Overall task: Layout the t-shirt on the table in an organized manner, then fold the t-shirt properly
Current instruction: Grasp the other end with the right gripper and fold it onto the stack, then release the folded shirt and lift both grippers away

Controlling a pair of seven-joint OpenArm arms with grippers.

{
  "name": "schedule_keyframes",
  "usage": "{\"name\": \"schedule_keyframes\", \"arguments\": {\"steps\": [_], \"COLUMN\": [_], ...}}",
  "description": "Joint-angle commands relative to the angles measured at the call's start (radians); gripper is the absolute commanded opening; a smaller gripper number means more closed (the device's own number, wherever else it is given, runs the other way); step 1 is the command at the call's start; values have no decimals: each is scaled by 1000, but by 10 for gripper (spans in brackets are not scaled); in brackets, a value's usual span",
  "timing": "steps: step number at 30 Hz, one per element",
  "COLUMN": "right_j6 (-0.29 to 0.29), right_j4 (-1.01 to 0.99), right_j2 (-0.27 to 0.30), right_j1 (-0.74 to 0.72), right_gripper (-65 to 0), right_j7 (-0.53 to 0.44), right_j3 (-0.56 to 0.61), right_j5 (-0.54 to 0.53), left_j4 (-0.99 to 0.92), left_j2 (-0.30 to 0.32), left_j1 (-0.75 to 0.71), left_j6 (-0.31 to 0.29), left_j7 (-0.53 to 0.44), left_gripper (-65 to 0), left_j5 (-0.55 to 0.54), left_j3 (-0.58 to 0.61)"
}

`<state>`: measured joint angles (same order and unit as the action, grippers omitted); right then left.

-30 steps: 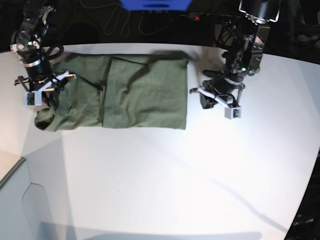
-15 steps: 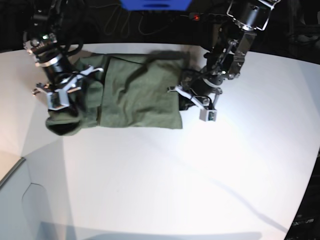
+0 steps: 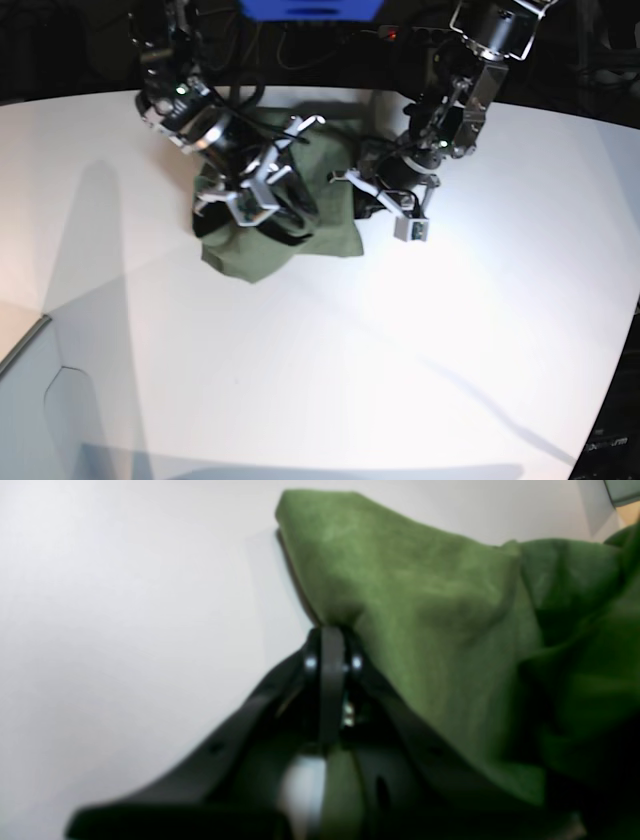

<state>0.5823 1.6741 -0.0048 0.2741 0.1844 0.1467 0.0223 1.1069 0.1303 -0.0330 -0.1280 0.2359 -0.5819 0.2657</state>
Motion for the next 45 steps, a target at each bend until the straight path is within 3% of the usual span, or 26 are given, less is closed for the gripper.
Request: {"name": "schedule_keyframes", "arguments": {"steps": [1, 8, 20, 34, 41, 45], "right_j6": [5, 5, 5, 5, 9, 9], "right_j4": [-2, -134, -176, -309, -211, -25], "right_j2": [-1, 2, -1, -1, 1, 4], "right_j1": [-22, -105, -144, -223, -217, -141], "right_gripper": [-650, -650, -650, -644, -371, -288], "right_j7": [-27, -27, -27, -16, 99, 100], "right_j3": [6, 24, 70, 182, 186, 143], "right_j5": [-14, -14, -14, -14, -17, -17], "left_j4": [-6, 23, 290, 307, 306, 309], "left_j2": [4, 32, 194, 216, 230, 230], "left_j1": [-11, -18, -170, -186, -186, -187], "left_j6": [23, 23, 31, 31, 31, 31], "left_j7": [67, 69, 59, 59, 61, 64], "left_gripper": [-650, -650, -650, -650, -650, -650], "left_j5": [20, 12, 12, 12, 12, 12], "left_j3": [5, -1, -6, -6, -6, -6]}}
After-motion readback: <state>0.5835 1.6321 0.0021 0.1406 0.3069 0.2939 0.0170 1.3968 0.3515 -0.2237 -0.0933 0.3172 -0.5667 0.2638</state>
